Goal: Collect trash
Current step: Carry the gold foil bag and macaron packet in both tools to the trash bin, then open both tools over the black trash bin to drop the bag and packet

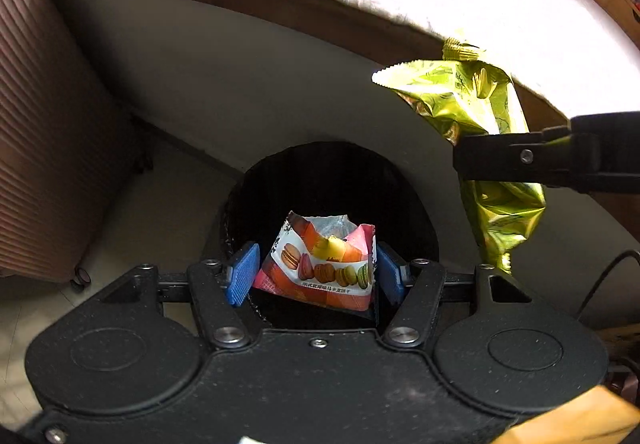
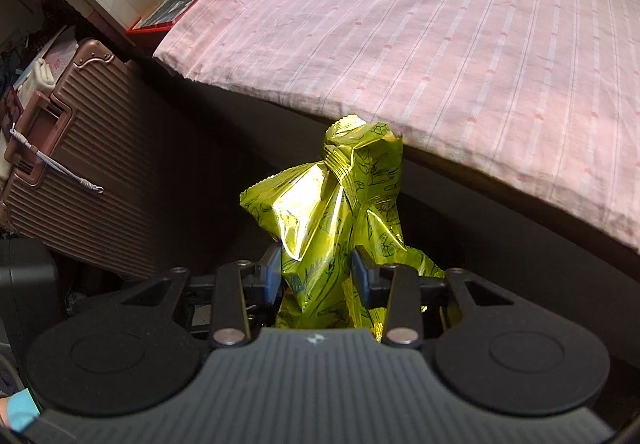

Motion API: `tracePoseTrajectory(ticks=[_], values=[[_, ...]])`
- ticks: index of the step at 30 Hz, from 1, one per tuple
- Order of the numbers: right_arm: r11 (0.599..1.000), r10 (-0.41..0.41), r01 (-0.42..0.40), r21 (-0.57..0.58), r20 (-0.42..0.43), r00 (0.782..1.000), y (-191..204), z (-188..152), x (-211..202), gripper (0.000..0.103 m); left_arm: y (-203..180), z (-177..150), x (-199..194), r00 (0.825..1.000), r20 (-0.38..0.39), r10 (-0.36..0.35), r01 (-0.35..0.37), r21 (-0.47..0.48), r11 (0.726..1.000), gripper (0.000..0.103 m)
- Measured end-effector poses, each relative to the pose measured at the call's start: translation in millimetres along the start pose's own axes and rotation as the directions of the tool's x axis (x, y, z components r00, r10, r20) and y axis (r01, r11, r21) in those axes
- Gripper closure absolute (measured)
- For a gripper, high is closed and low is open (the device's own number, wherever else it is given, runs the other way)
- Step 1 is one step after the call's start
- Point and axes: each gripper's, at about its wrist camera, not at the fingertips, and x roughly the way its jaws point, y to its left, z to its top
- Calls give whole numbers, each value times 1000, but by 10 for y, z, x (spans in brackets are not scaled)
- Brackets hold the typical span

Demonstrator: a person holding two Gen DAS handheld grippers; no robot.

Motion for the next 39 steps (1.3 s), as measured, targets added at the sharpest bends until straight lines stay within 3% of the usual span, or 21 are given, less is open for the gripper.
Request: tracePoseTrajectory(ticks=[13, 24, 29, 33, 39], values=[[999, -15, 8, -52, -134, 991, -91, 83, 483, 60, -52, 76, 210, 999, -44, 20, -20, 20, 1000, 41], [999, -30, 27, -20, -177, 984, -258, 39, 634, 58, -119, 100, 344, 997, -75, 26, -23, 40, 999, 40], [1000, -30, 31, 3, -173, 984, -282, 72, 676, 37, -157, 120, 392, 996, -81, 36, -32, 51, 998, 34], [999, -38, 40, 7, -170, 985, -297, 71, 664, 33, -181, 155, 423, 995, -93, 39, -36, 34, 999, 21], [999, -34, 37, 13, -155, 987, -339, 95, 605, 32, -197, 193, 415, 996, -83, 39, -37, 27, 999, 17]])
